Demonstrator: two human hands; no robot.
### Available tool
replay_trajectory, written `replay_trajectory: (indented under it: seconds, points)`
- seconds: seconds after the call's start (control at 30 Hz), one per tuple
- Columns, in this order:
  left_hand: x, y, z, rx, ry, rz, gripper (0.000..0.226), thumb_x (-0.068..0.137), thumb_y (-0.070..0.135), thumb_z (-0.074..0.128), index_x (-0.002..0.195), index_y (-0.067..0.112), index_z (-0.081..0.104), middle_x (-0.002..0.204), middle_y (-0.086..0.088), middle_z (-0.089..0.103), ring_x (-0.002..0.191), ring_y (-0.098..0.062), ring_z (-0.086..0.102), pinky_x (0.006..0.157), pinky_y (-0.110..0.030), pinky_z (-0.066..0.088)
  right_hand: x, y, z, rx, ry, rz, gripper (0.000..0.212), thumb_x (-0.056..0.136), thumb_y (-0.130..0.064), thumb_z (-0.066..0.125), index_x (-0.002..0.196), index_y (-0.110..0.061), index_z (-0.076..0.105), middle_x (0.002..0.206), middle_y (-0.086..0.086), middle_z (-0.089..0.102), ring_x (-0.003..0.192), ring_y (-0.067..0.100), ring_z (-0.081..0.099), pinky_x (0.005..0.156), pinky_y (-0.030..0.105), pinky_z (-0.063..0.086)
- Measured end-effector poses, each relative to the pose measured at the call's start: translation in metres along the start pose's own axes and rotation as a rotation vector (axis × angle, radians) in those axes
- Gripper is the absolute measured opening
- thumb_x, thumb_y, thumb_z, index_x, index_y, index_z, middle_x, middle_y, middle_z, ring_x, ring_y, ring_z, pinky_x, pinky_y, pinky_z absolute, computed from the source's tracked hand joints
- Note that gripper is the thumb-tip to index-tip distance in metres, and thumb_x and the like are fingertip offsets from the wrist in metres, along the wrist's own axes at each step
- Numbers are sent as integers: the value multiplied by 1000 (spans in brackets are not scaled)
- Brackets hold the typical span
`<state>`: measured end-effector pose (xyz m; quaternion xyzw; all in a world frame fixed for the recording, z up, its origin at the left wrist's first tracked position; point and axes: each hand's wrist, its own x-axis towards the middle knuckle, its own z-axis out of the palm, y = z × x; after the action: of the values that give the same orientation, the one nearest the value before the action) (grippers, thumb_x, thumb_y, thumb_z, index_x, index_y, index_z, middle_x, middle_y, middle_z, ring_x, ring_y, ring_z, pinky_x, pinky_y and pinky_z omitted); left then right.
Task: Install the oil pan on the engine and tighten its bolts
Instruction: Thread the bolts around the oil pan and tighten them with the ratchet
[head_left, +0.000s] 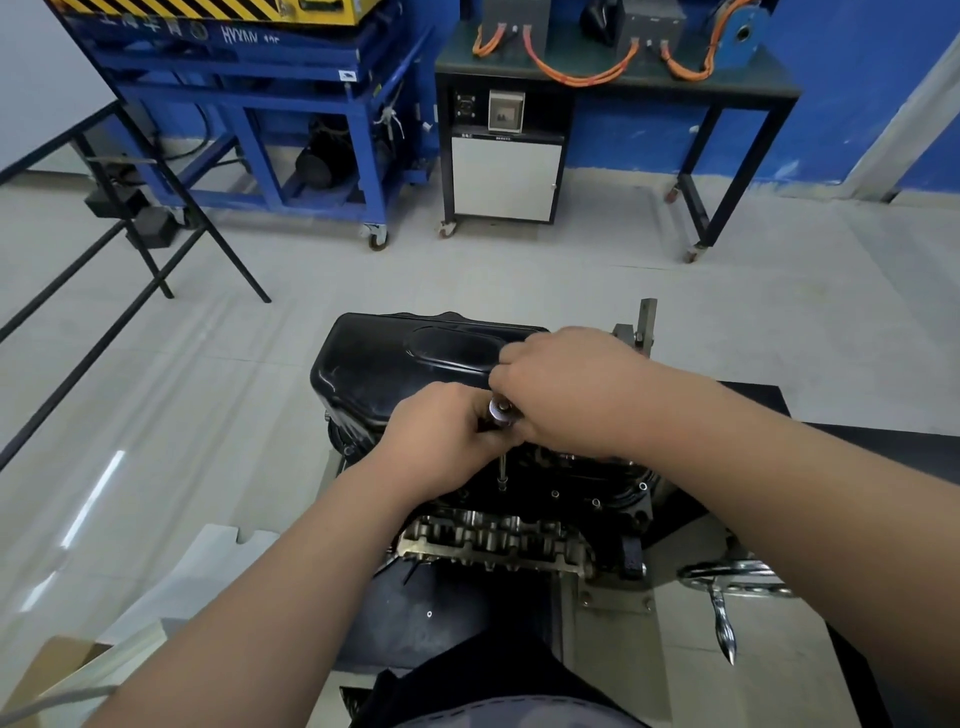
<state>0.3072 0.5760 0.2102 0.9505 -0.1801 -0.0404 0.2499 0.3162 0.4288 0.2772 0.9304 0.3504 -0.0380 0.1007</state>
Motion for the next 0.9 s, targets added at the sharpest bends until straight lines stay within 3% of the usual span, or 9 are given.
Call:
replay_trajectory:
  seconds: [0.1, 0.2, 0.27, 0.37, 0.47, 0.57, 0.67, 0.83, 0.9]
  points:
    - [0, 2, -1, -12, 1, -22, 34, 75, 56, 57, 55, 30, 47, 48, 10, 47, 50, -7, 41, 49, -26, 33, -2, 5, -1, -15, 8, -34, 25, 88, -43, 47, 94, -22, 59, 95, -2, 57, 83, 22, 58, 67, 32, 39]
    - [-1, 4, 2, 14, 42, -48, 29, 69, 52, 52, 72, 24, 57, 58, 7, 54, 59, -11, 46, 52, -26, 37, -8, -1, -2, -60, 28, 80, 47, 85, -60, 42, 59, -21, 46, 63, -2, 47, 49, 16, 42, 47, 26, 29]
    - [-2, 3, 2, 55, 26, -34, 20, 71, 43, 53, 73, 23, 58, 60, 7, 56, 62, -13, 49, 51, -25, 34, -10, -5, 0, -27, 39, 140, 55, 83, -65, 41, 52, -20, 36, 55, -2, 38, 46, 14, 36, 44, 25, 22]
    - [-5, -1, 1, -13, 24, 1, 18, 77, 43, 58, 71, 26, 56, 54, 12, 52, 55, -7, 46, 50, -25, 31, -8, -4, 1, 39, 23, 79, 37, 87, -49, 46, 65, -19, 47, 69, -4, 48, 66, 20, 55, 49, 28, 34]
    - [-6, -1, 1, 27, 27, 8, 20, 77, 50, 61, 78, 30, 61, 52, 13, 49, 52, -3, 46, 52, -26, 33, -7, 4, -1, -9, 22, -52, 18, 85, -30, 54, 100, -21, 57, 99, -2, 53, 95, 22, 54, 71, 37, 44]
    - [-6, 3, 3, 24, 57, -48, 25, 73, 52, 62, 70, 28, 56, 54, 11, 52, 54, -8, 46, 51, -25, 35, -6, 1, 0, -10, 37, -27, 23, 85, -41, 50, 83, -20, 57, 81, -3, 53, 79, 21, 58, 61, 32, 42]
    - [-5, 8, 5, 99, 46, -74, 21, 73, 34, 60, 59, 28, 45, 58, 7, 54, 61, -15, 49, 49, -23, 31, -8, -7, 2, -34, 57, 88, 44, 82, -52, 48, 56, -19, 37, 57, -3, 39, 48, 16, 41, 45, 25, 23]
    - [-4, 6, 0, -6, -7, -57, 38, 77, 51, 58, 53, 26, 42, 49, 5, 47, 49, -8, 41, 49, -26, 32, -1, 1, 6, -16, 47, -12, 16, 88, -35, 50, 91, -22, 58, 94, -3, 56, 85, 22, 57, 61, 32, 40]
    - [-4, 6, 0, 4, -13, -59, 33, 76, 52, 57, 58, 27, 47, 51, 6, 49, 50, -7, 42, 51, -26, 34, 0, 4, 6, -35, 54, -32, 18, 88, -36, 48, 89, -22, 59, 91, -2, 56, 83, 22, 58, 63, 32, 37]
